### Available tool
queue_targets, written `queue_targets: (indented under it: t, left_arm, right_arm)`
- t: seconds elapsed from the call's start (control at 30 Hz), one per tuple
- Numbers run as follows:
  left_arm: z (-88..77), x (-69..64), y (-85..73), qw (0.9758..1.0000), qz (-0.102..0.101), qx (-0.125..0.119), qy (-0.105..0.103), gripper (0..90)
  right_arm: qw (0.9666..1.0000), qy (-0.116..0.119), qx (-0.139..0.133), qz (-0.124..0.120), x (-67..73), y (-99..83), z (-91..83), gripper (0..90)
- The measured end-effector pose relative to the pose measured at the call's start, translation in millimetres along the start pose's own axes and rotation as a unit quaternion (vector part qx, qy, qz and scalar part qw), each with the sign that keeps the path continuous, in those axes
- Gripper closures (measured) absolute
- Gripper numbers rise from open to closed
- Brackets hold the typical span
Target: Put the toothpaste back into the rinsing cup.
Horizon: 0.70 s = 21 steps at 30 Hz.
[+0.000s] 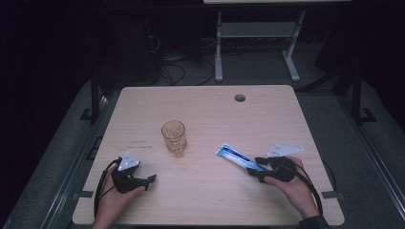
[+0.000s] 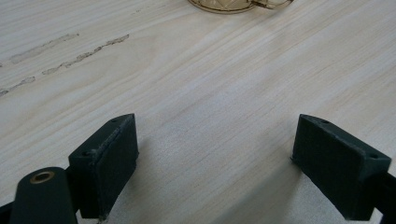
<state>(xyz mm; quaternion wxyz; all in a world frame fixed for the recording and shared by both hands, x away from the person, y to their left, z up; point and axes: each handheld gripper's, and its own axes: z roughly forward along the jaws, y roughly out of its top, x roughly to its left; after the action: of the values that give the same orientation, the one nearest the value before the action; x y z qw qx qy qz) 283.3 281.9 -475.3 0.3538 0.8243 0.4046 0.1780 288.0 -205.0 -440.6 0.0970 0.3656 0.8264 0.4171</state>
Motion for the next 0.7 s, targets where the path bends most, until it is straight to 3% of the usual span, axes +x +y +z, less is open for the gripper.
queue_targets:
  t: [0.7]
  left_arm:
    - [-0.2, 0.0, 0.1, 1.0000, 0.000, 0.001, 0.000, 13.2]
  right_arm:
    - [0.9996, 0.000, 0.023, -0.018, -3.0, 27.6, 25.7, 40.6]
